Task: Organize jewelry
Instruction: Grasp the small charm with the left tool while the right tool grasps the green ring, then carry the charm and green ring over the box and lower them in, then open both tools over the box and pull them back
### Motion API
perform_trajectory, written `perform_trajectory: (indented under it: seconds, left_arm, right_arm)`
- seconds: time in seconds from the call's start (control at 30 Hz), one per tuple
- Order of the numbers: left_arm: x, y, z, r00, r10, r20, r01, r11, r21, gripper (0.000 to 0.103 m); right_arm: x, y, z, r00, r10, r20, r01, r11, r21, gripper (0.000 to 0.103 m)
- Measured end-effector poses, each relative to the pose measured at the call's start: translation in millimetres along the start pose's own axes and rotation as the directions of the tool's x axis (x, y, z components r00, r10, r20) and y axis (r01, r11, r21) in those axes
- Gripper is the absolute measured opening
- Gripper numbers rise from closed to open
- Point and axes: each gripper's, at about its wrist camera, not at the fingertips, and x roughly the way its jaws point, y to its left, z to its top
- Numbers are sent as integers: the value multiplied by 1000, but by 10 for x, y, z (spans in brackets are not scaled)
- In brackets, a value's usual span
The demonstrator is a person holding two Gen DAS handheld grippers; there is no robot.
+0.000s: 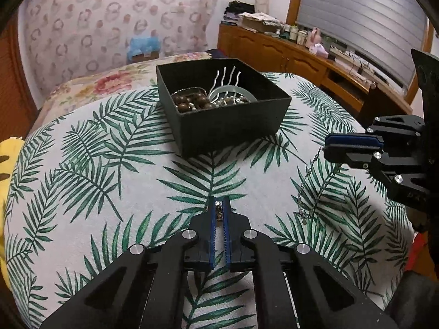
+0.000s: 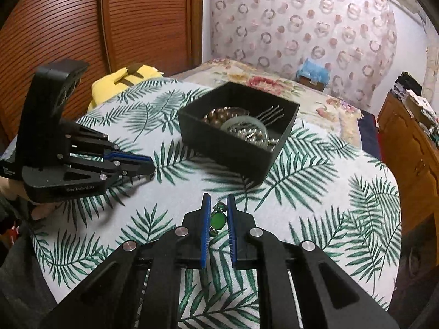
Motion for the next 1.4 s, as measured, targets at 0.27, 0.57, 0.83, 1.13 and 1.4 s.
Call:
perform_trajectory:
  seconds: [0.27, 0.57, 0.83, 1.13, 1.4]
  left_arm:
    - [-115, 59, 134, 999, 3, 45, -2, 1000, -22, 4]
    - [-318, 141, 479, 991, 2, 135, 5, 999, -49, 4]
    - [-329, 181, 803, 983, 24, 183, -17, 999, -42, 4]
    - [-187, 182, 1011, 983, 19, 183, -13, 999, -34, 4]
    - [-125, 141, 1075, 982, 22, 185, -16, 999, -31, 4]
  right_arm:
    - [-101, -88, 241, 998, -14, 64, 14, 1000, -6, 13]
    - [-233, -206, 620, 987, -52, 151, 59, 997, -40, 13]
    - [-165, -381, 886, 981, -38, 191, 42, 999, -14, 13]
    - [60, -473, 1002, 985, -13, 170, 12, 1000, 6, 14]
    - [119, -512, 970, 987, -26, 159, 20, 999, 40, 34]
